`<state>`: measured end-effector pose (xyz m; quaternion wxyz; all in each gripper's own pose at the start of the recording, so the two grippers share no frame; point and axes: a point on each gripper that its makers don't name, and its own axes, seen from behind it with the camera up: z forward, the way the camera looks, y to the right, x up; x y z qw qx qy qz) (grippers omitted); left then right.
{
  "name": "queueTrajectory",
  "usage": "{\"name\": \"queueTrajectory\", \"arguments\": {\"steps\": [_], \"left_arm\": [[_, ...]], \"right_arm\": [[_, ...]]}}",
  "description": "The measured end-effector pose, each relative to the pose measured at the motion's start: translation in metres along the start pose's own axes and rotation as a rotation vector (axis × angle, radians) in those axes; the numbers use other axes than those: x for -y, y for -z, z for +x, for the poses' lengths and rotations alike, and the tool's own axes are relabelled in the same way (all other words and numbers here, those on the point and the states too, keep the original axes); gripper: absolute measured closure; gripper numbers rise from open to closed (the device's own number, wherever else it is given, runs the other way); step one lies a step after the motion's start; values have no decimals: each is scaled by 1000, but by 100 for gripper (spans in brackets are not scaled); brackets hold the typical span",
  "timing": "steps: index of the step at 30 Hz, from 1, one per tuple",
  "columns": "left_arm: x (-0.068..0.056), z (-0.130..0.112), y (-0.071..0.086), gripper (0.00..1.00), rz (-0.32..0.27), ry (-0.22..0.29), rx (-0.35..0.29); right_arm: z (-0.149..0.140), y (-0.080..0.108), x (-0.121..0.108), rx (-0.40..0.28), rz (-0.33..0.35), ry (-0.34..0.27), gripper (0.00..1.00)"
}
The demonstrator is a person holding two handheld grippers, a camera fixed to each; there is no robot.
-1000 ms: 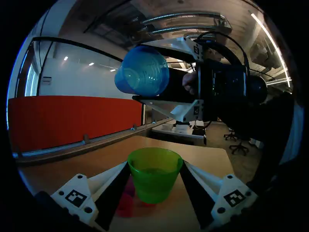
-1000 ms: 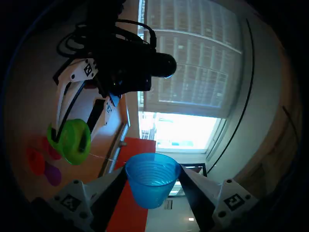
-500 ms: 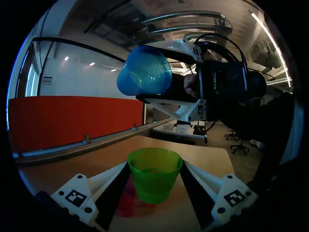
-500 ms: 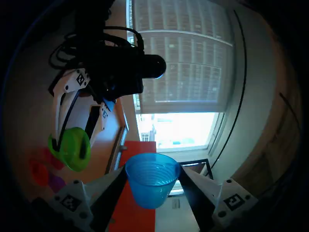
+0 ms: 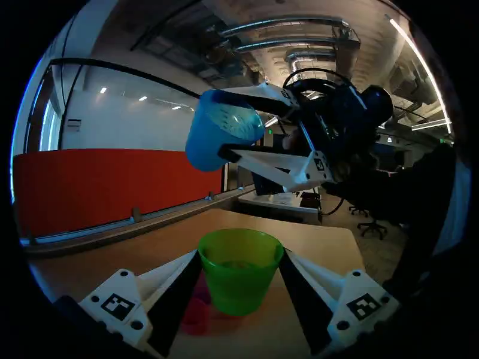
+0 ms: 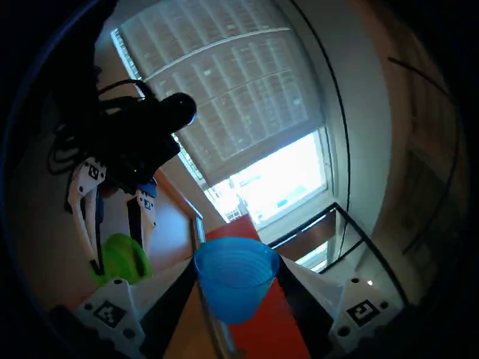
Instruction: Pour water
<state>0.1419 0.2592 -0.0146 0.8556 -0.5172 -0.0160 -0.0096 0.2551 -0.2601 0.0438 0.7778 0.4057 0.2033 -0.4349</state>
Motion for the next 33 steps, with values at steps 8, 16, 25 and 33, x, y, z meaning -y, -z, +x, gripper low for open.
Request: {"name": "queueTrajectory", "arguments": {"steps": [8,16,25,33], "left_arm": [[-1,1,0,13,3,-7,8],[0,1,1,13,9,-9,14],[-1,2,4,13,15,-12,19],[2,-2,6,13,23,-15,34]], "right_arm": [[0,7,6,-18,19,-349,8],[3,13,13,-21,65,-664,8],[2,14,10,-16,78,-893,8],[-1,19,6,-5,71,-905,8]]}}
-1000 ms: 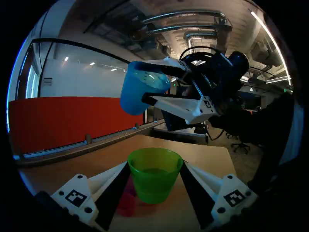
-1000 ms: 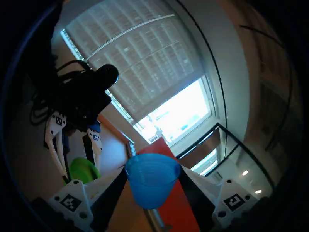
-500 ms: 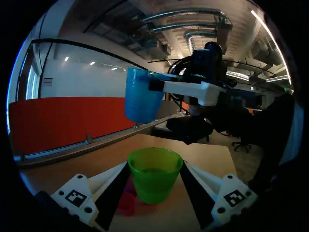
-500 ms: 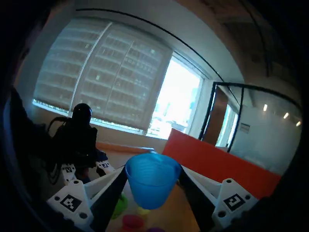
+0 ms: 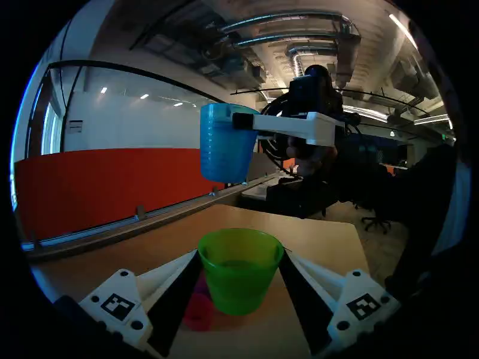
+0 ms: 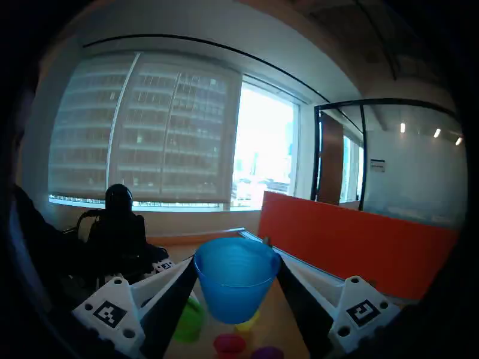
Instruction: Pour water
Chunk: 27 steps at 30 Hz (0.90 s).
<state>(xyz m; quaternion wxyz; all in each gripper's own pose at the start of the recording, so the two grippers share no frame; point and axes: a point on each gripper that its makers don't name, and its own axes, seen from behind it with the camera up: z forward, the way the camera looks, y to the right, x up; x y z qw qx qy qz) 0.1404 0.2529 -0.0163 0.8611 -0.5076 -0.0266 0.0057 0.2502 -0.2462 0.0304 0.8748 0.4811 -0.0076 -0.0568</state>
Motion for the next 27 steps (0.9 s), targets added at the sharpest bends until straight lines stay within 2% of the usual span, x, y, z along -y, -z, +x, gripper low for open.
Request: {"name": "queueTrajectory", "arguments": {"steps": [11,21,27], "left_arm": [[2,-12,3,13,8,-5,46],[3,-44,9,13,16,-12,150],[3,-62,12,13,17,-15,216]], "right_arm": [[-14,10,0,31,7,-31,8],[-49,24,-1,101,10,-37,8],[-69,30,6,150,32,-39,8]]}}
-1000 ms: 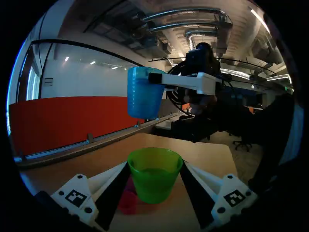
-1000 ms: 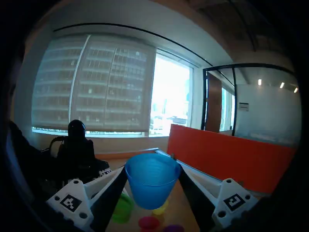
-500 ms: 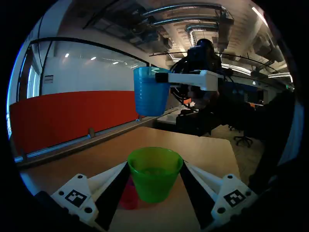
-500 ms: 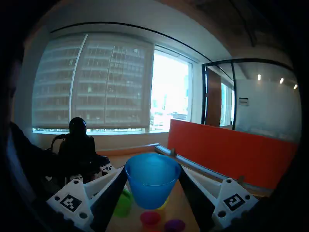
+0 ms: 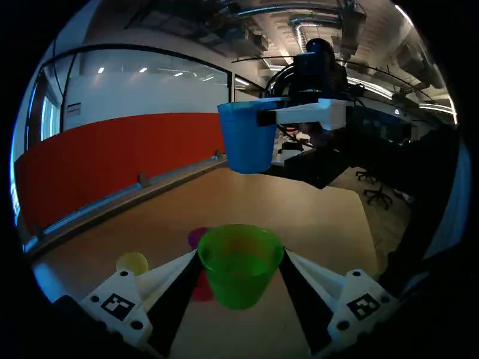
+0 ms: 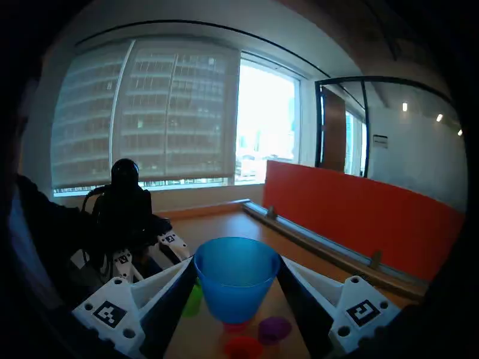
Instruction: Pour water
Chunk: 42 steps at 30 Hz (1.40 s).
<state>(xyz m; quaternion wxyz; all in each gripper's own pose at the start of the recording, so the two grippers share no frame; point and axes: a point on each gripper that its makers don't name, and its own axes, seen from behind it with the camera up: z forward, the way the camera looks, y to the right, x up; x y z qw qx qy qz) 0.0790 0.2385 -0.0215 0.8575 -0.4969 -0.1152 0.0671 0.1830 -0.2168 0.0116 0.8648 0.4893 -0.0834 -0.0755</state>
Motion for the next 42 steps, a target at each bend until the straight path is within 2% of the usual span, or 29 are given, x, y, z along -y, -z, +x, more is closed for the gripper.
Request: {"name": "queueTrajectory", "arguments": {"steps": [5,12,20,27,42], "left_arm": [[0,-17,-3,13,1,-8,57],[-4,-33,-6,13,-13,-10,104],[0,-57,-6,13,-4,-10,166],[2,-75,-5,13,-5,4,208],[13,-111,-7,13,9,21,294]], "right_arm": [[-19,1,5,41,9,13,8],[-43,1,15,89,43,12,8],[-67,2,23,142,79,35,8],[-80,1,27,164,105,28,7],[-118,-9,48,244,169,45,6]]}}
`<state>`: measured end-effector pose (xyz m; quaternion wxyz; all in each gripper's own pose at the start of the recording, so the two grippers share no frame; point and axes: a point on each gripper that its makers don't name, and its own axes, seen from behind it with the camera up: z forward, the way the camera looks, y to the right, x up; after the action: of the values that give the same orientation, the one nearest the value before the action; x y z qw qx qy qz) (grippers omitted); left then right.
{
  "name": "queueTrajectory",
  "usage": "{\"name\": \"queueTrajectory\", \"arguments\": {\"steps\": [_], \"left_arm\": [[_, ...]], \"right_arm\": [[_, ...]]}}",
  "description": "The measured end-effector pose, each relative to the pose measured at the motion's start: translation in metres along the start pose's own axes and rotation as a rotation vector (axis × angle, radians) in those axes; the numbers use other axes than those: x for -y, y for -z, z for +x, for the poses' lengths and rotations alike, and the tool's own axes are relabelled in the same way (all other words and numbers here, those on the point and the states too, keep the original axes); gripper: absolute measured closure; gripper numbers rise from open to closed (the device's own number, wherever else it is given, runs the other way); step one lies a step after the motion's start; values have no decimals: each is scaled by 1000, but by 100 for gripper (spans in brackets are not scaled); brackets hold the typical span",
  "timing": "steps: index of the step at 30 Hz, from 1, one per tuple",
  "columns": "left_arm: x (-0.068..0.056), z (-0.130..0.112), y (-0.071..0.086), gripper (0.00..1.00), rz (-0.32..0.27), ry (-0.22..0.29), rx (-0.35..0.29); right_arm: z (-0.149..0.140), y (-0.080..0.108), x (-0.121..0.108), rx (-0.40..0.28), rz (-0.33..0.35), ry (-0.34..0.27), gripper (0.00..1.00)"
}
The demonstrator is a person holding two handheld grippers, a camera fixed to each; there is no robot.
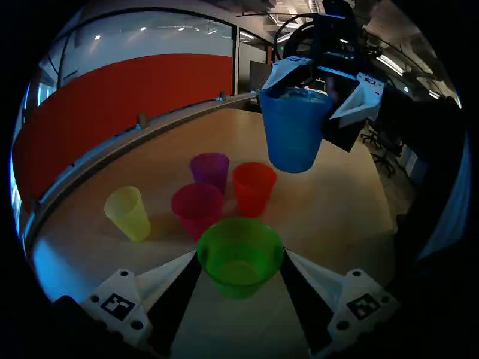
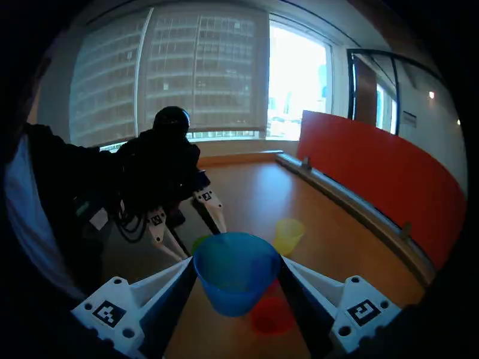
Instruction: Pour water
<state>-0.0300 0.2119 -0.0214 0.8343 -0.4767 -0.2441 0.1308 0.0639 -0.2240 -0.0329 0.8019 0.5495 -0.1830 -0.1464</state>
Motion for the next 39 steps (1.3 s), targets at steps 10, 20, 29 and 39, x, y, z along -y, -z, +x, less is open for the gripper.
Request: {"name": "queueTrajectory", "arguments": {"steps": [10,20,29,39], "left_arm": [[2,-15,-5,13,-11,-8,60],[6,-25,-9,13,-17,-33,113],[9,-28,-14,13,-21,-27,118],[9,-34,-13,13,-34,-3,105]], "right_arm": [[-26,-16,11,60,34,21,6],[-50,-29,20,112,63,56,6],[-62,-38,22,120,66,70,6],[-68,-49,25,121,66,86,6]]}}
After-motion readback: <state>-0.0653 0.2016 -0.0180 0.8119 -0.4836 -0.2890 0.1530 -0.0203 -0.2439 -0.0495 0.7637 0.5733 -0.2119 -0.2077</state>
